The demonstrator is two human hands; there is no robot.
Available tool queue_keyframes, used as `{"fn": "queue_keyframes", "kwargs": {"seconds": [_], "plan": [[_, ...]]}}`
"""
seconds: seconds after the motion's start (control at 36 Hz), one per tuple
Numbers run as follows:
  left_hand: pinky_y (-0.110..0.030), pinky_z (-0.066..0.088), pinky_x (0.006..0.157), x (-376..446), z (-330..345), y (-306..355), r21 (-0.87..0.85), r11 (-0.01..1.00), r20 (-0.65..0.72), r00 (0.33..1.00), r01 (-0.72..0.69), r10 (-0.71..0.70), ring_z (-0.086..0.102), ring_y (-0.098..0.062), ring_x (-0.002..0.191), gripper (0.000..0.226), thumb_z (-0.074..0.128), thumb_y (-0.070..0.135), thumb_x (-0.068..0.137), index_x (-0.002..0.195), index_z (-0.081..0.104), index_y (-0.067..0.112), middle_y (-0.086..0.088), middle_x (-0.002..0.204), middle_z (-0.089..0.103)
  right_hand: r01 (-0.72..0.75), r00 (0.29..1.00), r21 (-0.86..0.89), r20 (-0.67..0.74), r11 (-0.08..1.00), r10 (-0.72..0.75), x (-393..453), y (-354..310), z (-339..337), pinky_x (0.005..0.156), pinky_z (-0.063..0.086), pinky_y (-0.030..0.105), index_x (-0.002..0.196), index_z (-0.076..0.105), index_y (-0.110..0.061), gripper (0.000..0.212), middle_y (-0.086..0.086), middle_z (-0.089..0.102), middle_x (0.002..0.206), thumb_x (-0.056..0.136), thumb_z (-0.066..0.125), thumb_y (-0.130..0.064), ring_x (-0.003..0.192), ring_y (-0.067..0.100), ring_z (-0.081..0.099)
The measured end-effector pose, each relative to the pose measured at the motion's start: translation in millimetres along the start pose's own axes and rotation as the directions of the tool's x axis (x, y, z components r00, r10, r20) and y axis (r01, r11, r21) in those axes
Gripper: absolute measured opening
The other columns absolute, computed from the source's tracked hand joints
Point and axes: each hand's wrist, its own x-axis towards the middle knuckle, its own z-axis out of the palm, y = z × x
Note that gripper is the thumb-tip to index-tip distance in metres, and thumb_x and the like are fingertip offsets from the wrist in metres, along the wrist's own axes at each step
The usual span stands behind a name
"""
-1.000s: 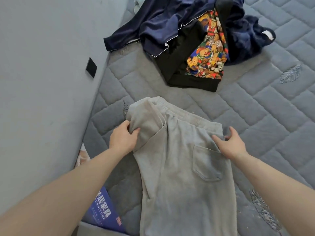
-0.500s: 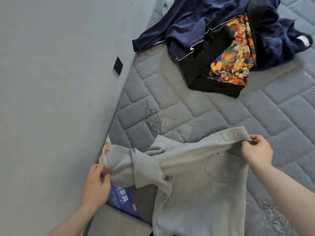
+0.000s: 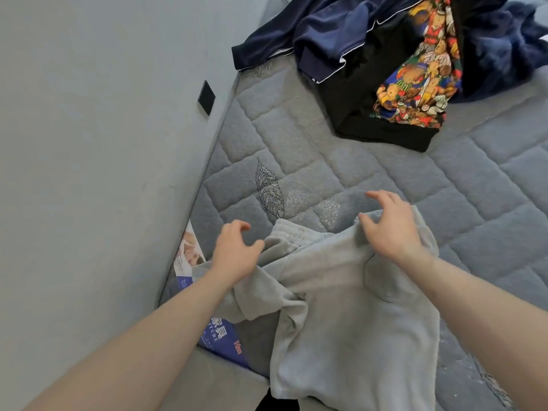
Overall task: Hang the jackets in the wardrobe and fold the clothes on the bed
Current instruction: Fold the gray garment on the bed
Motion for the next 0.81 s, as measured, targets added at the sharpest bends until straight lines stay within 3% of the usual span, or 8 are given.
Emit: {"fn": "queue_keyframes", "kwargs": {"seconds": [0.14,0.25,0.31,0.39,0.53,0.61,0.72,0.81], "plan": [[-0.037,0.048,0.101,22.3,28.9,29.8,0.029,0.989,0.288,0.946,0.148,-0.150,0.059,-0.024,0.120,0.080,0.077,0.063,0.073,0.135,0.049,0.020,0.000,0.129,0.060,-0.377,0.926,0.003,0.005,0.926,0.377,18.4,18.7,-10.1,0.119,0.025,0.045,0.156,0.034,-0.017,0.070,0.012,0.025,0.164,0.095,0.065,-0.032,0.148,0.037,0.025],[-0.031,0.053,0.082,21.9,37.1,36.6,0.144,0.989,0.357,0.934,-0.029,-0.025,0.068,-0.022,0.101,0.025,0.073,0.043,0.075,0.090,0.066,0.024,0.005,0.100,0.073,-0.529,0.848,0.087,0.021,0.844,0.529,10.2,40.5,-20.2,0.117,0.030,0.046,0.160,0.021,-0.016,0.089,0.017,0.028,0.162,0.090,0.073,-0.035,0.147,0.038,0.030],[-0.032,0.051,0.073,15.1,30.5,44.1,0.044,0.985,0.276,0.950,-0.165,0.147,0.067,-0.016,0.085,0.016,0.067,0.040,0.077,0.077,0.065,0.024,0.012,0.077,0.070,-0.573,0.820,0.109,0.054,0.812,0.571,4.3,50.6,-28.2,0.110,0.038,0.043,0.152,0.039,-0.010,0.077,0.021,0.050,0.148,0.088,0.076,-0.032,0.139,0.038,0.045],[-0.025,0.044,0.063,7.8,5.4,61.2,-0.211,0.917,0.061,0.932,-0.338,0.357,0.051,-0.001,0.063,0.016,0.063,0.039,0.081,0.077,0.060,0.025,0.015,0.063,0.059,-0.445,0.885,0.166,-0.064,0.880,0.460,-3.3,63.1,-43.9,0.082,0.046,0.037,0.096,0.070,-0.016,0.012,0.009,0.071,0.095,0.091,0.071,-0.027,0.107,0.033,0.065],[-0.021,0.037,0.055,36.2,-50.0,94.2,-0.279,0.821,-0.187,0.867,-0.498,0.463,0.047,0.000,0.058,0.024,0.066,0.045,0.088,0.077,0.057,0.026,0.010,0.064,0.056,-0.187,0.866,0.257,-0.412,0.948,0.283,-13.0,65.8,-76.0,0.058,0.036,0.022,0.079,0.059,-0.029,0.018,-0.012,0.061,0.071,0.095,0.062,-0.035,0.070,-0.002,0.057],[-0.024,0.048,0.066,65.0,-58.1,116.0,-0.194,0.892,-0.151,0.910,-0.409,0.385,0.058,0.001,0.068,0.013,0.068,0.045,0.091,0.091,0.061,0.034,0.017,0.078,0.064,-0.184,0.841,0.337,-0.433,0.923,0.326,1.2,60.5,-86.7,0.069,0.042,0.031,0.098,0.065,-0.027,0.009,-0.006,0.068,0.088,0.097,0.062,-0.035,0.081,0.017,0.062],[-0.039,0.050,0.097,79.2,-36.4,115.1,0.077,0.976,0.115,0.974,-0.205,0.195,0.060,-0.023,0.114,0.049,0.071,0.038,0.088,0.130,0.053,0.020,0.000,0.129,0.060,-0.339,0.806,0.418,-0.332,0.843,0.489,19.0,52.7,-84.3,0.101,0.046,0.043,0.147,0.044,-0.018,0.058,0.007,0.044,0.147,0.095,0.067,-0.030,0.111,0.028,0.060],[-0.039,0.043,0.105,59.2,-9.6,95.9,0.401,0.848,0.351,0.913,-0.347,0.208,0.049,-0.029,0.126,0.054,0.065,0.033,0.085,0.136,0.050,0.020,-0.005,0.138,0.053,-0.374,0.843,0.368,-0.247,0.851,0.477,6.4,46.4,-66.9,0.104,0.046,0.047,0.147,0.039,-0.016,0.063,0.010,0.034,0.151,0.092,0.069,-0.024,0.109,0.032,0.061]]}}
